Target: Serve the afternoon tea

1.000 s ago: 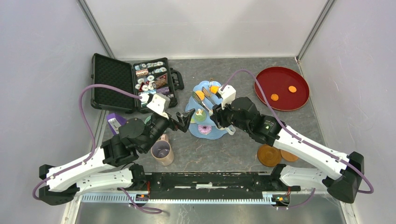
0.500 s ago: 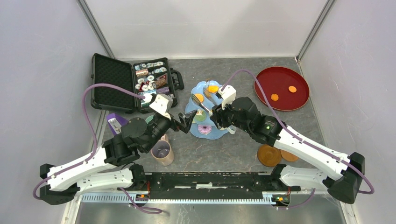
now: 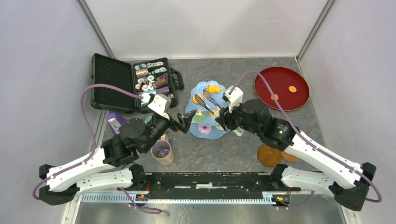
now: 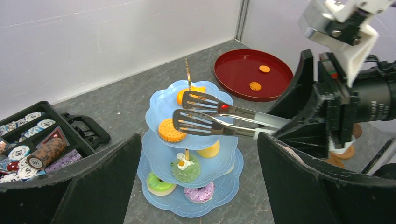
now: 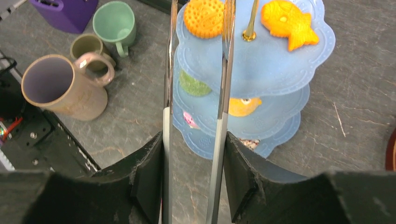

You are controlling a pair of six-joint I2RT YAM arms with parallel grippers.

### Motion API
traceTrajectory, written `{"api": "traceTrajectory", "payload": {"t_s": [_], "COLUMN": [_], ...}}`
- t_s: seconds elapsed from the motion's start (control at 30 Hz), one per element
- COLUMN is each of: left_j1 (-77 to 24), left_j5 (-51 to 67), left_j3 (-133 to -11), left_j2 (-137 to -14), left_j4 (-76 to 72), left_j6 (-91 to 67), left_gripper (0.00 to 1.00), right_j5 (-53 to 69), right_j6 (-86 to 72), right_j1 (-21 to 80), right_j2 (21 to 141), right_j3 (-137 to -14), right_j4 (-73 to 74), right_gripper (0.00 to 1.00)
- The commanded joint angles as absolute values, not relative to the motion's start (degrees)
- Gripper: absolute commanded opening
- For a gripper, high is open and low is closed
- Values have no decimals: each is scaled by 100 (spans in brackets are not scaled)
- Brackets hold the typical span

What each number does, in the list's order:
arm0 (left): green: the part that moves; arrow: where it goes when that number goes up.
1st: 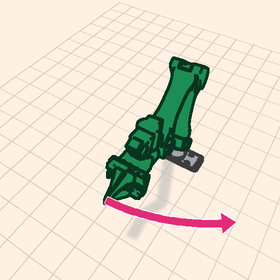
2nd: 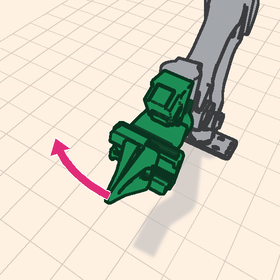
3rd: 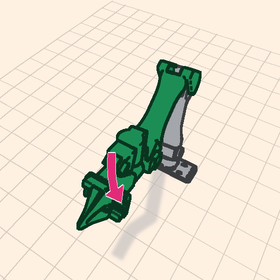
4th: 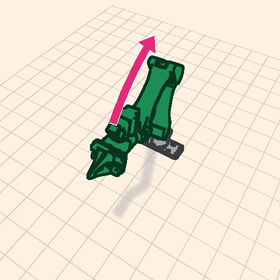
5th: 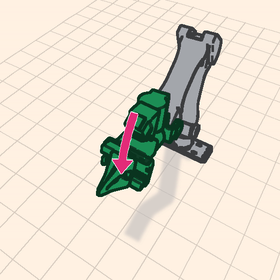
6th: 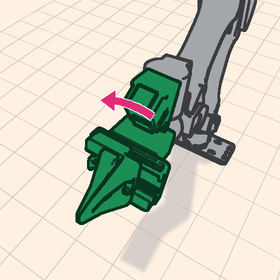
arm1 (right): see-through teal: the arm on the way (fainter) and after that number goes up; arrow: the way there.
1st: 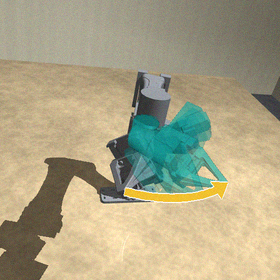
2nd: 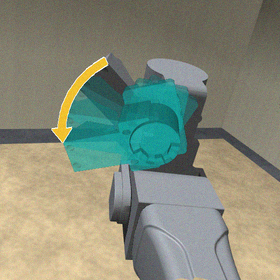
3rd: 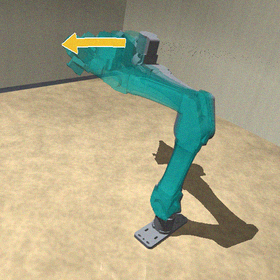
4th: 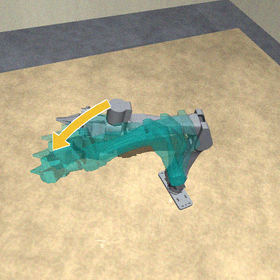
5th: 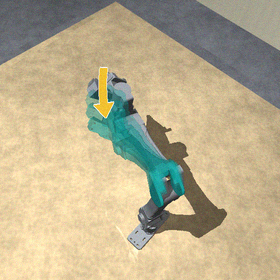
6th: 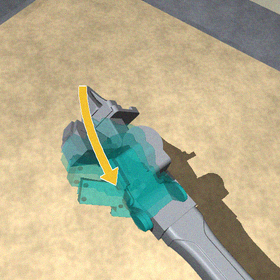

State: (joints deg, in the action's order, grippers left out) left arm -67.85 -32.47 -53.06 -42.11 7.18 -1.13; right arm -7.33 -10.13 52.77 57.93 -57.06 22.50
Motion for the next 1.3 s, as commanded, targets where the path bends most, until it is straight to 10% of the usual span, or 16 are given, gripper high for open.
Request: {"api": "traceTrajectory", "payload": {"t_s": [0.0, 0.47, 0.77, 1.27], "left_j1": [-6765, -6766, -6759, -6765], "left_j5": [-3300, -3316, -3348, -3354], "left_j3": [-5379, -5369, -5361, -5352], "left_j2": [-4129, -4142, -4169, -4208], "left_j4": [529, 509, 502, 492], "left_j6": [-369, -369, -353, -309], "left_gripper": [100, 100, 100, 100], "right_j5": [-435, -2224, -4766, -1843], "right_j6": [-470, -1077, -1708, -880], "right_j1": [5300, 5301, 5150, 791], "right_j2": [5223, 3390, 4541, 6986], "right_j3": [-5905, -5190, -5273, -5159], "right_j4": [2836, 3987, 4287, 2526], "right_gripper": [50, 46, 47, 53]}}
